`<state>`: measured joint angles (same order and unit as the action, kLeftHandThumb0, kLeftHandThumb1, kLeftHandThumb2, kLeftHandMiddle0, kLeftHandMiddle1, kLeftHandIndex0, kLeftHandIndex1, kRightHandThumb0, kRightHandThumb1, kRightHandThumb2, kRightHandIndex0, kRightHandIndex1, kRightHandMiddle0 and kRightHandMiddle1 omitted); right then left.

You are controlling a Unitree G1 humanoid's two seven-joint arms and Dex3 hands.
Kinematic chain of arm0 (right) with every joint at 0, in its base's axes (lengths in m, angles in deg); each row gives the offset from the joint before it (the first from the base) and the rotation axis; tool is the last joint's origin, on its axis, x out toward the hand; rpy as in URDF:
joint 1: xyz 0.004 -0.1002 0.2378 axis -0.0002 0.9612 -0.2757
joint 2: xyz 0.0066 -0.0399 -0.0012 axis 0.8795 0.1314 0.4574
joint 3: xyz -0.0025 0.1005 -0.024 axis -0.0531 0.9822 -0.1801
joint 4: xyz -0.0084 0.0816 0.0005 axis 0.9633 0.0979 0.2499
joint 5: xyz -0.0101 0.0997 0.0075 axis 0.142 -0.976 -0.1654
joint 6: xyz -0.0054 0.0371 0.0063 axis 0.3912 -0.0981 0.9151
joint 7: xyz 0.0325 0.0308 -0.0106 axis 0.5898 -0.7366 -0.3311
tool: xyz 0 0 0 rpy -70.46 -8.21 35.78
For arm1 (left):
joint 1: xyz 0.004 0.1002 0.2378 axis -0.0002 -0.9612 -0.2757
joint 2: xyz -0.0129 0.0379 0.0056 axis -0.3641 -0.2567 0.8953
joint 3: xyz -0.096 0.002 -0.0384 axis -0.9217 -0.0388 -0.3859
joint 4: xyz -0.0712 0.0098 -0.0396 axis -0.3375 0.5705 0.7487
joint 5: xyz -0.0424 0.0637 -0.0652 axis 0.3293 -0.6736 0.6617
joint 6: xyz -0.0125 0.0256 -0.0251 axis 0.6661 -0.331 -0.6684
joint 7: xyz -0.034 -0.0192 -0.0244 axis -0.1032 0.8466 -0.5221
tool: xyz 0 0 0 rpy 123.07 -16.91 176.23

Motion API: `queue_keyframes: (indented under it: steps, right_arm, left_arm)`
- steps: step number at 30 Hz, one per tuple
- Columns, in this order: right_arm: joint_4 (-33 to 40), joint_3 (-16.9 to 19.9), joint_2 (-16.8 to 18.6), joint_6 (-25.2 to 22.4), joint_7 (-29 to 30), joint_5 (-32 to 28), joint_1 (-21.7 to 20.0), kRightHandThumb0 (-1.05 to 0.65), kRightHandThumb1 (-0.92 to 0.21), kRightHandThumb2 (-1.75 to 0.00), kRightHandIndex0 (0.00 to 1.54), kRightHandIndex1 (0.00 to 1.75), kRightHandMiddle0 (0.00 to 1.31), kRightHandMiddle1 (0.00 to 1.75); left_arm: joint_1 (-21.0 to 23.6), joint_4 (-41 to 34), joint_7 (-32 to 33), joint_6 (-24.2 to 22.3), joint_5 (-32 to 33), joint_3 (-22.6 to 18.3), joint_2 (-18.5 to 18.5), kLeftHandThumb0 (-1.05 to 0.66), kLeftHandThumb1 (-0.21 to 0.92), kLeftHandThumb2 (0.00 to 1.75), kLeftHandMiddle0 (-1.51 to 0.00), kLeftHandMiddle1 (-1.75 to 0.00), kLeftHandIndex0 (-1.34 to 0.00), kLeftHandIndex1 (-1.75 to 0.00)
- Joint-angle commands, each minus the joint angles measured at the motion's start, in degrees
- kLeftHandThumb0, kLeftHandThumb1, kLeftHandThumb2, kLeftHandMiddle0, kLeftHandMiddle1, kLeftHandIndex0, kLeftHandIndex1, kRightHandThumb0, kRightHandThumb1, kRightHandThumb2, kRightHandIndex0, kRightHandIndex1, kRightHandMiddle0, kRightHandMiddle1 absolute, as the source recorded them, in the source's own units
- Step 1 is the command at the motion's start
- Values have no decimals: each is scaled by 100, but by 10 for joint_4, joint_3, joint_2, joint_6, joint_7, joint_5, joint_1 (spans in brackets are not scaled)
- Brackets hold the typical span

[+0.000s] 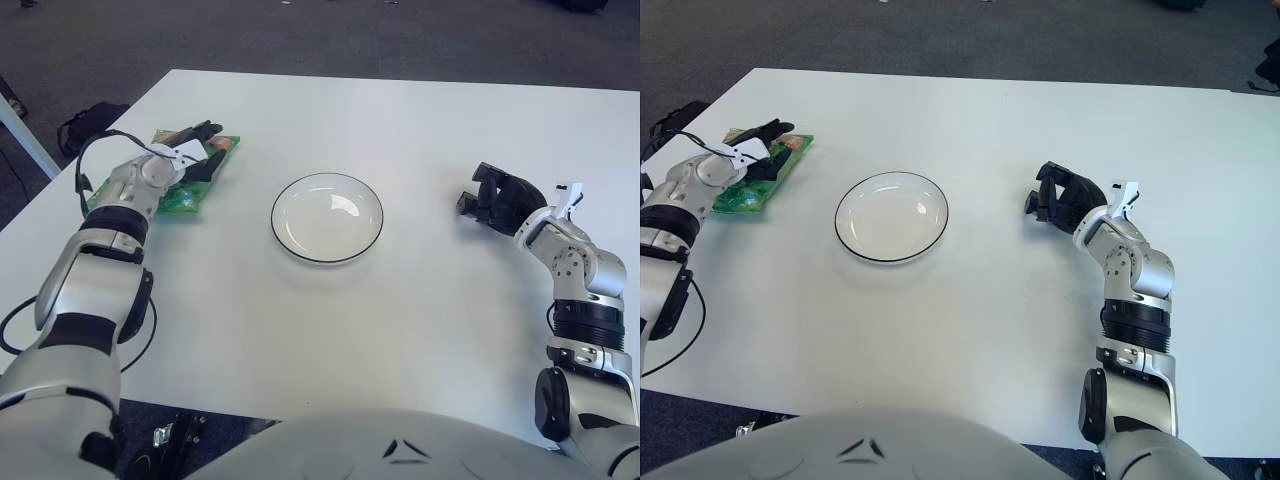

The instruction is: Put the snack into the plate.

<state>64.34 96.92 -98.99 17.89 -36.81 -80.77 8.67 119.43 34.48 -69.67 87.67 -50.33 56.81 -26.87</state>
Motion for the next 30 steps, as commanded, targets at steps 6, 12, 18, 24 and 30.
queue_keyframes:
  steps: [6, 12, 18, 24, 30]
  right_arm:
    - [-1, 17, 6, -12, 6, -21, -3, -1, 4, -168, 86, 175, 72, 163]
    - [43, -11, 15, 79, 13, 30, 33, -1, 8, -174, 87, 175, 75, 168]
    - [26, -52, 18, 301, 20, 141, 67, -1, 8, -175, 87, 175, 74, 170]
    - [-43, -65, 12, 477, 5, 194, 73, -1, 7, -175, 86, 174, 71, 174]
    - [-102, -68, 10, 569, 21, 225, 65, -1, 9, -175, 91, 166, 73, 175]
  left_arm:
    - [-14, 21, 5, -53, -42, 38, 1, -104, 92, 98, -15, -5, 0, -57]
    - [-28, 15, 87, -87, -82, 65, 9, -105, 92, 98, -10, -2, 0, -62]
    - [-38, -2, 142, -132, -96, 71, 24, -105, 92, 99, -6, 0, 0, -62]
    - [-42, -16, 166, -160, -95, 70, 32, -105, 92, 98, -6, 0, 0, -61]
    - [-45, -26, 191, -182, -93, 66, 41, -105, 92, 99, -9, -2, 0, -63]
